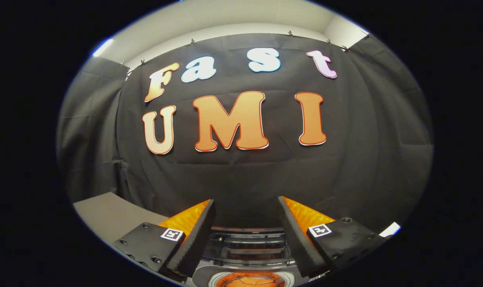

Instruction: Put the clothes into the washing machine and then close the washing machine lid.

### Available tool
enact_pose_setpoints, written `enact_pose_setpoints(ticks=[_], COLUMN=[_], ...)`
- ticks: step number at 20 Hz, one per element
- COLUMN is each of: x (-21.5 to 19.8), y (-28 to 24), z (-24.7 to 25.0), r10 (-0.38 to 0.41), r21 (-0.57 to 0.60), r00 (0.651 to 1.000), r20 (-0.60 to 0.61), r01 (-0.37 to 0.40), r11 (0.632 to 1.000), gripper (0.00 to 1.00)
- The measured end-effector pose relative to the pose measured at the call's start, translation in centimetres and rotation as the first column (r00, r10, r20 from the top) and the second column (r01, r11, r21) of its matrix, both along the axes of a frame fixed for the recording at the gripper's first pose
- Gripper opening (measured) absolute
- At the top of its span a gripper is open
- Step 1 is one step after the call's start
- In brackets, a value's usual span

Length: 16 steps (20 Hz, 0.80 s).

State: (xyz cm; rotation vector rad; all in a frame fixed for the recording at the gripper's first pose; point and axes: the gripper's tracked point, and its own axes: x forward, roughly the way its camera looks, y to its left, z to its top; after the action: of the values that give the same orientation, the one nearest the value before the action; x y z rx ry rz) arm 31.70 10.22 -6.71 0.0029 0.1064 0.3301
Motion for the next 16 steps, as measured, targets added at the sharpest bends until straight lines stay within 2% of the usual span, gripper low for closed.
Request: enact_pose_setpoints(ticks=[7,12,16], x=[7.2,10.0,10.7], y=[1.6,1.9,1.5], z=[-6.5,-10.4,-11.7], r10=[0.024,-0.022,-0.071], r21=[-0.003,-0.002,-0.070], r00=[0.987,0.971,0.975], r20=[-0.161,-0.239,-0.213], r01=[-0.025,0.023,0.057], r11=[1.000,1.000,0.996], gripper=[0.98,0.99,0.99])
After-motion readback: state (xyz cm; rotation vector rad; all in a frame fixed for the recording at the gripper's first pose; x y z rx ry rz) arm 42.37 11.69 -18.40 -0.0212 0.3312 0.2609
